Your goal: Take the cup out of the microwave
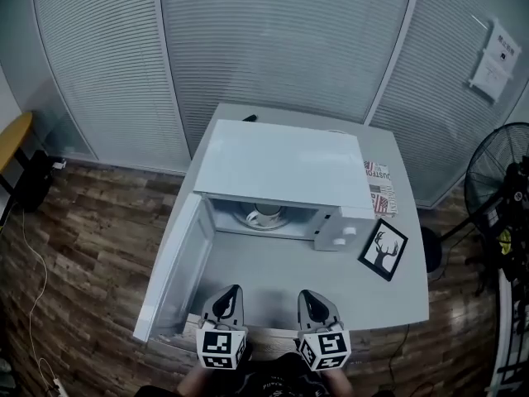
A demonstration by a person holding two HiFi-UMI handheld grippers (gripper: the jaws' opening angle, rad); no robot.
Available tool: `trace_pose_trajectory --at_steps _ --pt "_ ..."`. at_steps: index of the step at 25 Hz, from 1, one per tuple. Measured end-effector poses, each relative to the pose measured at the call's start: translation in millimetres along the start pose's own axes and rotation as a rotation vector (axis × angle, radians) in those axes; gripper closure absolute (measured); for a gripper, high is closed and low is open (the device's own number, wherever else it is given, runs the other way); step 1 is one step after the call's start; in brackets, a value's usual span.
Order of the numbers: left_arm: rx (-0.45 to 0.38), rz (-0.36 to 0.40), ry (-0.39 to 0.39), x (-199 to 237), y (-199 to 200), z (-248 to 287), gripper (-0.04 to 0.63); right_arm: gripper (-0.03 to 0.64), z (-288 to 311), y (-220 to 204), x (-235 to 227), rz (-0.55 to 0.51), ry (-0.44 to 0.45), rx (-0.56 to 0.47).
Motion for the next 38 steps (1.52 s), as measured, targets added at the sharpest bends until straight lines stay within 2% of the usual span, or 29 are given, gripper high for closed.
trace_pose_trajectory --at_steps 3,9,14,17,22,26,36,38 --pt "0.013 -0.001 0.009 10 0 15 0.589 0.612 17 2 3 0.013 -0.024 0.008" --pt "0.013 0.013 -0.121 10 1 31 0.589 0.611 45 8 12 0.004 -0.063 -0.005" --pt "0.045 -0.016 -0.145 14 -5 32 0.589 0.606 62 10 17 -0.008 -0.063 0.002" --pt "0.048 -0.018 -0.125 20 -7 34 0.589 0.528 73 11 19 -0.007 -0.039 0.006" --pt "0.062 -0.057 -0.084 29 -9 43 0.589 0.522 89 14 16 -0.007 -0.002 0.012" --pt "0.071 -0.048 -0.075 26 -4 49 0.589 0.506 99 18 11 0.003 0.027 0.021" --pt "0.089 -0.071 -0.025 28 -1 64 0.589 0.381 129 29 -8 0.026 0.081 0.007" --pt "0.091 -0.068 -0.012 29 -1 66 0.589 0.376 136 29 -11 0.037 0.09 0.011"
Point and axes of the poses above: the fingertips, and each gripper's own axes: z forward along the fingers, x to its left, y out of its top, the point moved 9 cm from there along -z, backward along the fingers, and after that the axes turned 8 degrees about -x, right-handed, at the moved point
